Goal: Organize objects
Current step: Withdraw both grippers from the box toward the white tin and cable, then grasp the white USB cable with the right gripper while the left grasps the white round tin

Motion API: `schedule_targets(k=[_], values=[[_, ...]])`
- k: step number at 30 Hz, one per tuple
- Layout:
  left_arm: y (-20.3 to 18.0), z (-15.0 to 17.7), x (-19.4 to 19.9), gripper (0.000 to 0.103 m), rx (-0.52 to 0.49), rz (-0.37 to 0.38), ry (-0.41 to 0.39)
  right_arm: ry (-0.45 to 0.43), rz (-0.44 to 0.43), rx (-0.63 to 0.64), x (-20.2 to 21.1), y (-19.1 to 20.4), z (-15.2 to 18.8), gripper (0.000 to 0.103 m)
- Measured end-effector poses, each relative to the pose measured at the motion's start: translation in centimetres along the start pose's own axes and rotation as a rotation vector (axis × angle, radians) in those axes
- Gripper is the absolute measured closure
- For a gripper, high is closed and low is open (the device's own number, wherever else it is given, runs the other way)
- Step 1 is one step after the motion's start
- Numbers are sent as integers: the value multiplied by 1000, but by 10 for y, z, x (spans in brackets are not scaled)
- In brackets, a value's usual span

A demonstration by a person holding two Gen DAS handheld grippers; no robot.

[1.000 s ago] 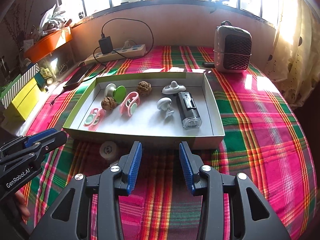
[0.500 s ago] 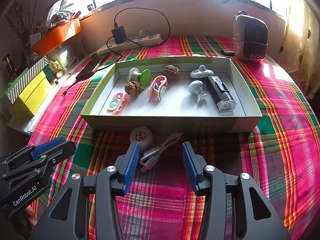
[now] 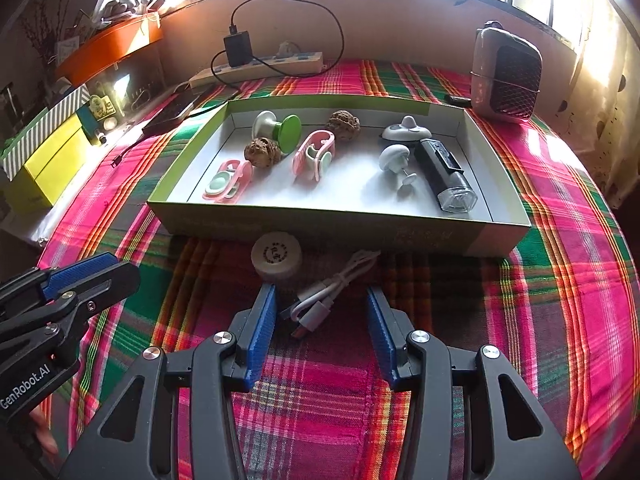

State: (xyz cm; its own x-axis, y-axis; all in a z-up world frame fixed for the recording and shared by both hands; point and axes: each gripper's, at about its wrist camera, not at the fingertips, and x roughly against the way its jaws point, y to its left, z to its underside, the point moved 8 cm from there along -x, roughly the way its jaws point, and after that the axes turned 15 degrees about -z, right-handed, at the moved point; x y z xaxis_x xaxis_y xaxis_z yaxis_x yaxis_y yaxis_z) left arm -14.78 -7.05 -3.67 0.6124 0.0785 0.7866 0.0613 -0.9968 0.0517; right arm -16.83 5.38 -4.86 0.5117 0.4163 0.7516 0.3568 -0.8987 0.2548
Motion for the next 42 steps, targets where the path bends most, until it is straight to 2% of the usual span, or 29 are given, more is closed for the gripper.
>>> schedule_targets(k=[4,13,17,22,26,42], values=[[-13,-4,-2,76,-21,21,2,6,63,15,6,-11,4,57],[-42,-11,-9,76,-62,63,20,6,81,-5,23,-39,14,57],[-54,-14,-13,70,-64,84,33,5,90,-8,32,-49,19,57],[-67,-17,-16,70,-68,110,41,-3,102,-29,41,-65,23,57],[-75,-19,-18,69,-80,102,43,-8,114,-36,48,-77,25,57],[-88,-21,-32,69,-100,47,62,18,21,84,38,-68,18,57]])
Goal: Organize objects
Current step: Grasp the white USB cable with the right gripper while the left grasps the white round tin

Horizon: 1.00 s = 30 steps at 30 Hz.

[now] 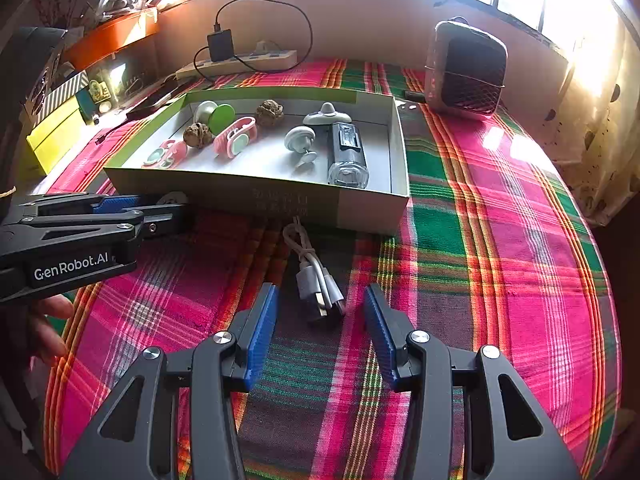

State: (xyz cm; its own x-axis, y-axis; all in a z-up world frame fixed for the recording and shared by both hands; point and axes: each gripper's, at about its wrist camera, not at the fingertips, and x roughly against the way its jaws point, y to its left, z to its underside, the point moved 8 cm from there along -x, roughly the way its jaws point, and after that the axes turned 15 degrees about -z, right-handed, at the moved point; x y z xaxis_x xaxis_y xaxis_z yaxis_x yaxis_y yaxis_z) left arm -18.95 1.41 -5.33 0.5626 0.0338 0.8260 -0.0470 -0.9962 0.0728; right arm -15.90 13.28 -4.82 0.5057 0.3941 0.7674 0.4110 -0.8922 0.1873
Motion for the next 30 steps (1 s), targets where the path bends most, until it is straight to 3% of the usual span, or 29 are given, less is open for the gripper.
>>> schedule_targets(k=[15,21,30], values=[[0,0,0,70,23,-32,-15,-3,-16,18,-3,-1,-5,57],[3,1,0,77,25,-49,-17,-4,-19,18,-4,0,-5,57],[4,2,1,77,21,-53,-22,-6,-30,32,-2,4,-4,79]])
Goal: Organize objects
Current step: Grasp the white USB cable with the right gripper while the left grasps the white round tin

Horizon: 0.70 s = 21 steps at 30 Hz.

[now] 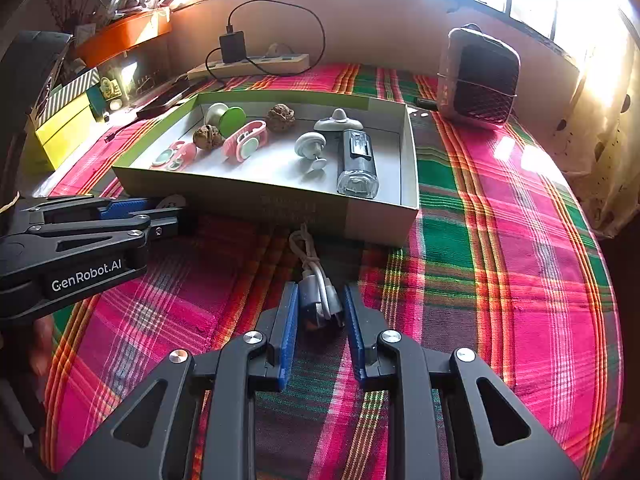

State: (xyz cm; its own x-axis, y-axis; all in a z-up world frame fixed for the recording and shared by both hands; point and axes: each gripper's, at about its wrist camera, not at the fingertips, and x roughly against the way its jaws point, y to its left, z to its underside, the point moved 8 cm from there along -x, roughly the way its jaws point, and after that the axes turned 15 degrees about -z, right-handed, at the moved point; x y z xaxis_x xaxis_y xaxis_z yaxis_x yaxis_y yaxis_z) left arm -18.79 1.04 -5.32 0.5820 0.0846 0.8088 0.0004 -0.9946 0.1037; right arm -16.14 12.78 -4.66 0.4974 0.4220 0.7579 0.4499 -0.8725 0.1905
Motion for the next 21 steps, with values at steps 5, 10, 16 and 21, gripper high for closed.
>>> schedule_targets(k=[5,10,16,21], values=[[0,0,0,77,1,1,-2,1,2,4,0,1,0,80],[0,1,1,77,0,0,-2,2,6,7,0,2,0,80],[0,1,2,77,-1,-2,-4,1,8,7,1,2,1,80],[-2,2,4,77,-6,-11,-5,1,9,7,0,2,1,80]])
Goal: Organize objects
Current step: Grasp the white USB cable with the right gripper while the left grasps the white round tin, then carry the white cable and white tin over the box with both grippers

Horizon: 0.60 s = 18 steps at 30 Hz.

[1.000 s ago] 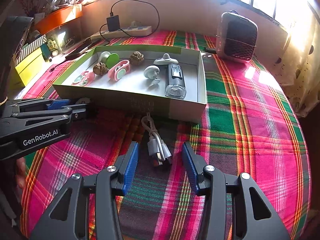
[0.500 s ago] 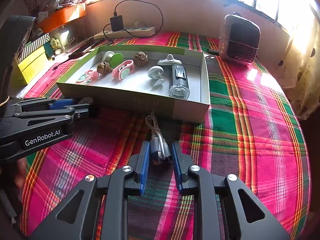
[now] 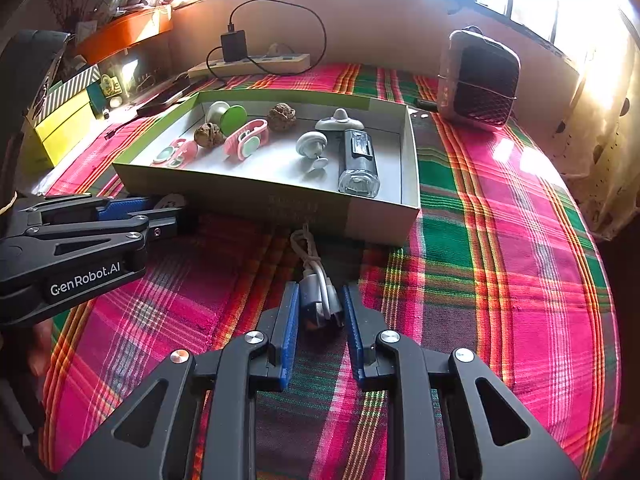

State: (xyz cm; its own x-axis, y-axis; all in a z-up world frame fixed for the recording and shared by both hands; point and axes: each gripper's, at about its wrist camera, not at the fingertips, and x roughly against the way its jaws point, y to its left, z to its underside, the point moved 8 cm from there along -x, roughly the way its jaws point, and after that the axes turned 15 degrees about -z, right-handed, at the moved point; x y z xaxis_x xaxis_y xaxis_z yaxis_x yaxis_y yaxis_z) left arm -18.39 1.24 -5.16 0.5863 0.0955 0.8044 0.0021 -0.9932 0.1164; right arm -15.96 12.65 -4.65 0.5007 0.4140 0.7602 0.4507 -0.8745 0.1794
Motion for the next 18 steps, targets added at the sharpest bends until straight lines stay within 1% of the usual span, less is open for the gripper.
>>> schedule_targets(k=[9,18], values=[[-2,3,5,78,-18,3,-2,-9,-24,-11,4,2,1,81],[7,1,19,78,-12,-16,-44,-35,-49,-5,14,12,-2,81]])
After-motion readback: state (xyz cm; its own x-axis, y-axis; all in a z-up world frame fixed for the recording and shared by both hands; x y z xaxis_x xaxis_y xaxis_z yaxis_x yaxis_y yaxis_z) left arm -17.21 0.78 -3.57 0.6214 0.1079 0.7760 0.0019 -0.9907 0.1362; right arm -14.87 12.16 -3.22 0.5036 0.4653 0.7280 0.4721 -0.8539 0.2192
